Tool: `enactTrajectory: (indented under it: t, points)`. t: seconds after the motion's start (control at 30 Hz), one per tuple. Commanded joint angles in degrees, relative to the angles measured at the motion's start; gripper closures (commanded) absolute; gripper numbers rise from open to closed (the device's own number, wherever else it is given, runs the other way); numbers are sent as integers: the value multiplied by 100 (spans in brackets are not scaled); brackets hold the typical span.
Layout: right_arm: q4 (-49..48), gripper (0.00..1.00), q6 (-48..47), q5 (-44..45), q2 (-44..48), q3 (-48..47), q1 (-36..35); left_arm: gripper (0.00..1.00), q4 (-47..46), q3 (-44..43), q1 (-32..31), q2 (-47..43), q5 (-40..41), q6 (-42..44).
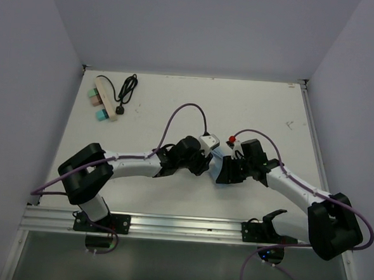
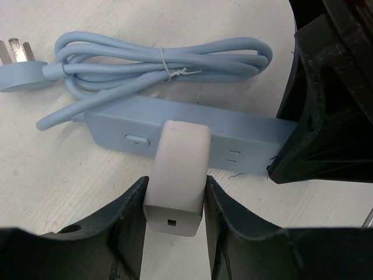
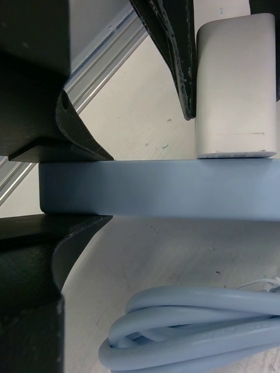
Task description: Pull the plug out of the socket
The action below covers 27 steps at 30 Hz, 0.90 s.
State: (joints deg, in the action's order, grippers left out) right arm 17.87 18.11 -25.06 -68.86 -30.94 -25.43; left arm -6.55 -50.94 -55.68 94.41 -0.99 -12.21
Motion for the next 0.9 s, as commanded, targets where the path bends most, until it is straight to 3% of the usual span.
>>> enactTrajectory:
  t: [0.0, 0.1, 0.23, 0.43, 0.7, 0.87]
  points:
    - [-231, 100, 0, -342, 250, -316, -15, 60, -57, -127, -101, 77, -32, 192]
    - [-257, 100, 8, -368, 259, -316, -15, 63, -75, -101, -101, 77, -120, 210]
    - [-406, 99, 44, -482, 303, -255, -15, 74, -154, -22, -101, 25, -278, 166]
    - [-714, 71, 105, -579, 496, -132, -15, 99, -295, 163, -101, -195, -533, -36]
    - [-1197, 50, 369, -719, 356, -9, -15, 100, -470, 427, -101, -432, -788, -255]
    - [-1409, 45, 474, -737, 154, -26, -15, 100, -505, 462, -101, -503, -806, -300]
